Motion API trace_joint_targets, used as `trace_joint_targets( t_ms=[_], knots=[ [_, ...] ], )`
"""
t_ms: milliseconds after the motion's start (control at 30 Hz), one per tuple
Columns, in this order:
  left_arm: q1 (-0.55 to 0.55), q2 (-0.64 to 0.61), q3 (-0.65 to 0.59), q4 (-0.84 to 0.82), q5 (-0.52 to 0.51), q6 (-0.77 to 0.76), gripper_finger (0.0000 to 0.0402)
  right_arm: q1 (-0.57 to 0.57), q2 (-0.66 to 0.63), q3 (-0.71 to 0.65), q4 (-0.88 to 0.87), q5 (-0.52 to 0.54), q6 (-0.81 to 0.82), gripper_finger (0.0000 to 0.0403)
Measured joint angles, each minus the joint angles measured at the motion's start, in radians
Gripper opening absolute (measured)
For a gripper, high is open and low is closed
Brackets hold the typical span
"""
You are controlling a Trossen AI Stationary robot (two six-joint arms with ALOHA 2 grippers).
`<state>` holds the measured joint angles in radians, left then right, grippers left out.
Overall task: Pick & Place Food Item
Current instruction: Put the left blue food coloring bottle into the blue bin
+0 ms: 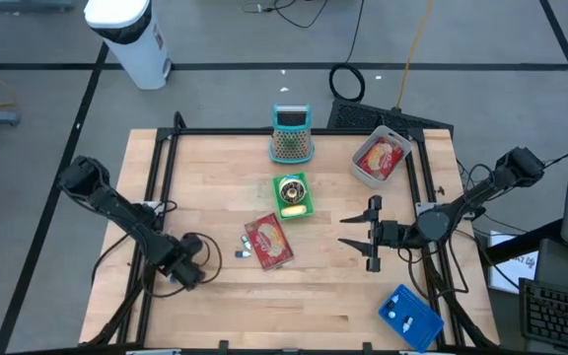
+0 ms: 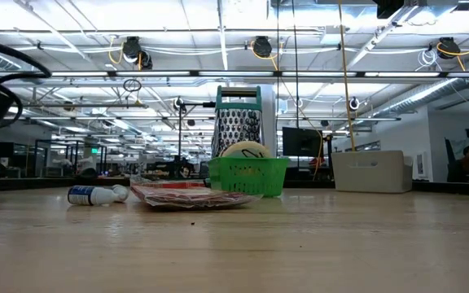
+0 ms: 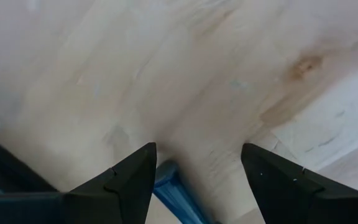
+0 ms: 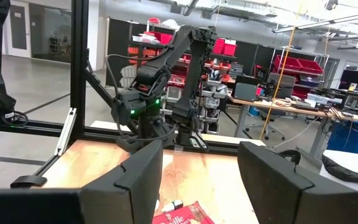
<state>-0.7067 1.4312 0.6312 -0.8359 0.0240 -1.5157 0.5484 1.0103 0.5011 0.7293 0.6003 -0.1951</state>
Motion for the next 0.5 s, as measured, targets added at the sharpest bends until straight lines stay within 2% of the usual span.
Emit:
trace_joint_targets(
  t_ms=[333, 500],
  knots=[
    [0.003, 0.0, 0.0, -0.109, 0.163, -0.308, 0.0244, 0.0, 0.0, 0.0, 0.0, 0.0, 0.0, 0.0196],
    [0.021, -0.011, -0.001, -0.127, 0.187, -0.336, 0.0244, 0.0, 0.0, 0.0, 0.0, 0.0, 0.0, 0.0196]
  ],
)
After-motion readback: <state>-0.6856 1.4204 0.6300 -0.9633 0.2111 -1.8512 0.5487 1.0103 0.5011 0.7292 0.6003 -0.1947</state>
